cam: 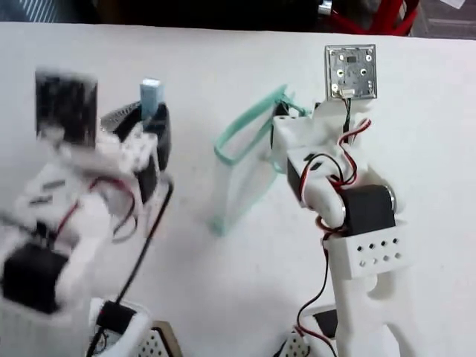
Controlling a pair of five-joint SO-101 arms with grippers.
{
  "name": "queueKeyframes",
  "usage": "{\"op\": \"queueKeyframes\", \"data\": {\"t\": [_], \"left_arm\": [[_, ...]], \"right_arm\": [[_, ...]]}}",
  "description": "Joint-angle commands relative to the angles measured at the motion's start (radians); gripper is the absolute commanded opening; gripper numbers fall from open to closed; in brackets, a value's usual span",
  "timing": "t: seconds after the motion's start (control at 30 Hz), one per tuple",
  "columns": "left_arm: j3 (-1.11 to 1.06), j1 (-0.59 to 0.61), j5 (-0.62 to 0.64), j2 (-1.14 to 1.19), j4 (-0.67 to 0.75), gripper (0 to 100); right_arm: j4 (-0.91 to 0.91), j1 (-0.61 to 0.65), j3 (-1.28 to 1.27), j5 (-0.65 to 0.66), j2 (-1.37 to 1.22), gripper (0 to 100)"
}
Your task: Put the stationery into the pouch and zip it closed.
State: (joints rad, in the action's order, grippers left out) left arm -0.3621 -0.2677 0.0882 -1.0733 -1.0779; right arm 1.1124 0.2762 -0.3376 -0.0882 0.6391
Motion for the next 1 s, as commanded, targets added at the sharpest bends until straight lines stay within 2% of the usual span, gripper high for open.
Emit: {"op": "queueKeyframes", "data": {"t": [0.0,0.1,0.23,0.33,0.53,0.63,0.8,0.97], "left_arm": [[-0.195,-0.137,-0.032,-0.239,0.293,3],[-0.348,-0.242,-0.121,-0.283,0.502,2],[-0.367,-0.363,-0.126,-0.214,0.535,2],[-0.313,-0.403,-0.126,-0.131,0.542,2],[-0.256,-0.401,-0.127,0.013,0.546,2],[-0.281,-0.400,-0.126,0.061,0.623,2],[-0.376,-0.288,-0.124,0.087,0.781,2],[-0.451,-0.283,-0.086,0.079,0.795,3]], "right_arm": [[0.001,0.008,-0.040,-0.005,-0.005,19.8],[0.001,0.007,-0.040,-0.005,-0.005,19.8],[0.001,0.004,-0.040,-0.005,-0.007,19.8],[0.001,0.004,-0.040,-0.006,-0.010,19.8],[0.001,0.001,-0.041,-0.012,-0.008,19.8],[0.001,0.001,-0.041,-0.012,-0.012,19.8],[0.002,0.001,-0.041,-0.012,-0.007,19.8],[0.001,0.007,-0.041,-0.011,-0.015,19.8]]}}
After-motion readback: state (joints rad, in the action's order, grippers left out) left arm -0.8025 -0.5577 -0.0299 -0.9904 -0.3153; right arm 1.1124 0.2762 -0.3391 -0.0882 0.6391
